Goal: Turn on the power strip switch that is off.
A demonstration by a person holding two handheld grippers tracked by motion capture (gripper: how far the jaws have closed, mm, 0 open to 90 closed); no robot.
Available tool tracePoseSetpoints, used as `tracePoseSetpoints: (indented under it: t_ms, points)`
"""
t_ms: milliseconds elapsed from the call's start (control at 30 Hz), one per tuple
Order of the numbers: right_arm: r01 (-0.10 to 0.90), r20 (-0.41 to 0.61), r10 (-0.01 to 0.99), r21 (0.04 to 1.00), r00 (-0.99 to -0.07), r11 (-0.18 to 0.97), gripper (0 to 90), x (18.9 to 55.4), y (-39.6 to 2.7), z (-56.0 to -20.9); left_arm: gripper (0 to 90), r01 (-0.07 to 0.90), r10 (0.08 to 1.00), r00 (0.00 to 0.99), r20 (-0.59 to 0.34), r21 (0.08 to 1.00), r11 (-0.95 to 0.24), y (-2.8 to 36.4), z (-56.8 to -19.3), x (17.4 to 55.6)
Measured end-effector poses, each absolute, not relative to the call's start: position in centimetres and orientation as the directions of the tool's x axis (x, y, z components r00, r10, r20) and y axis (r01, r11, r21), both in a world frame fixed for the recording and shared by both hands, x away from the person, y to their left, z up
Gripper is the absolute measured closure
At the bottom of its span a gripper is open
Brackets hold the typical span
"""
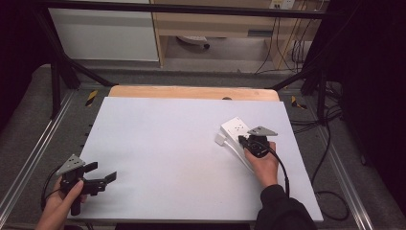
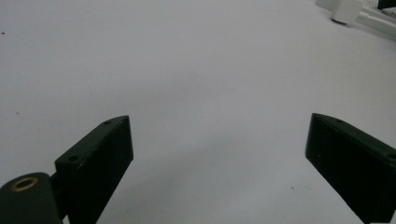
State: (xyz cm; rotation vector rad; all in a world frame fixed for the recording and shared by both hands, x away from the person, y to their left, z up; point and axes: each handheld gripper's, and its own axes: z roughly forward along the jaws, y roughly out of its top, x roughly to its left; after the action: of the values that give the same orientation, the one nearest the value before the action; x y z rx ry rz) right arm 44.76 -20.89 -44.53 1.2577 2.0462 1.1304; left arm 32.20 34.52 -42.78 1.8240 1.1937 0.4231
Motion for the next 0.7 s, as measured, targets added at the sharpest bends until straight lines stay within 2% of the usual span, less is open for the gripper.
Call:
tracePoseSetpoints:
  t_ms: [700]
  points:
    - [0.503,0.027,0.89,0.833,-0.455,0.232,90.0,44.65,-20.89,-44.55,7.7,0.557,0.86,0.48,-0.173,0.818,-0.147,34.48,-42.77,32.18]
